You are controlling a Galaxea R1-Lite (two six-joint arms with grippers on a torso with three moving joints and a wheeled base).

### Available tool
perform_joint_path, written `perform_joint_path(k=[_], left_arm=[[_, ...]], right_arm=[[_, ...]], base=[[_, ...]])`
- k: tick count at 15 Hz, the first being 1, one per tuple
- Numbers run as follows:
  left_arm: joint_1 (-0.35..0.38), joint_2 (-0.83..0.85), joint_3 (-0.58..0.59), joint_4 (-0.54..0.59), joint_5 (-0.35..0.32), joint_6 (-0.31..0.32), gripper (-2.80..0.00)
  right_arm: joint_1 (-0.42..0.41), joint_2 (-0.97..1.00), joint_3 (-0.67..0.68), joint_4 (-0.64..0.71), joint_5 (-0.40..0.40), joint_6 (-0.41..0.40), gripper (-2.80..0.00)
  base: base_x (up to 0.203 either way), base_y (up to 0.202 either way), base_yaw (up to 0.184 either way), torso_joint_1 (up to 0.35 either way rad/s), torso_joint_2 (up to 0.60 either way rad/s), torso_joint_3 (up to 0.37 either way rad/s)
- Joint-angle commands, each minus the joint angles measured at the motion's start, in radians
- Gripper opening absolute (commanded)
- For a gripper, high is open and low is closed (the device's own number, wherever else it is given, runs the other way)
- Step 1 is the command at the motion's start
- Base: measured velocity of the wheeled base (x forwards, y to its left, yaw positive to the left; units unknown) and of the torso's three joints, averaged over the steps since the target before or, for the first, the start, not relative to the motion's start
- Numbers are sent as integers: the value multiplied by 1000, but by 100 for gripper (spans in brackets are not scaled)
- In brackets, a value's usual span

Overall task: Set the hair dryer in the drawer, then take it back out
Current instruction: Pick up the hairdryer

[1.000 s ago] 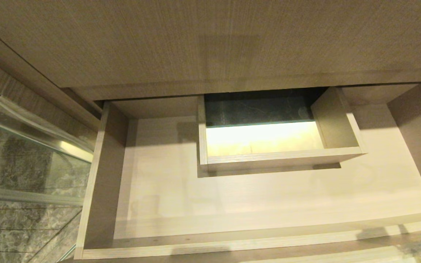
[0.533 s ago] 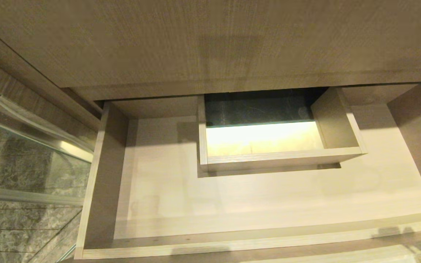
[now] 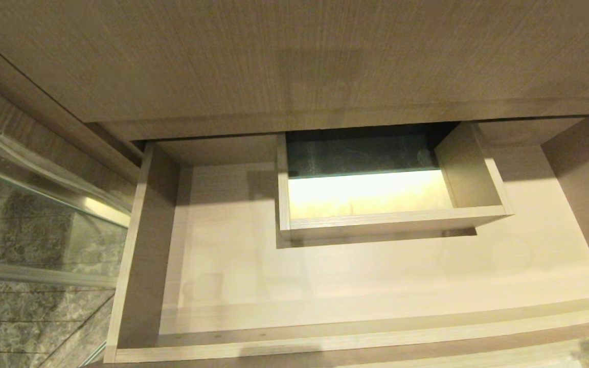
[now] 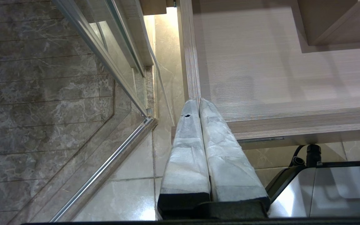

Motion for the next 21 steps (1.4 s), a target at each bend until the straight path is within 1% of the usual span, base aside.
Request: perform_joint_path(k=[1,3,5,7,10,13,18,21], left_arm=[[0,0,2,-1,0,-1,-280],[0,0,2,-1,0,-1,-280],[0,0,2,-1,0,1,-280],[0,0,1,-1,0,1,-280],[0,0,0,-1,0,-1,-280],[0,0,1,-1,0,0,-280],[0,0,2,-1,0,1,-280],[0,0,1,-1,0,0,-280]], right_arm=[[-6,-28,4,-1,-1,0,-280],[-9,-43,14,-9,0,18,-280],[-9,-49,14,-9,-1,18,-280],[-10,-54,14,-7,-1,24,-280],[-12,-66,14,2,-1,25,-280],[-14,-82,16,5,-3,31,-280],[-14,-82,10,11,-3,32,-280],[-15,-83,9,17,-4,32,-280]], base=[[0,0,0,0,0,0],[0,0,0,40,-142,-27],[5,-6,36,146,-131,-206],[6,-7,145,228,-215,-268],[2,-11,175,182,-631,-200],[3,-4,110,84,-179,-89],[0,0,0,8,-19,-6],[4,8,-142,7,1,5]])
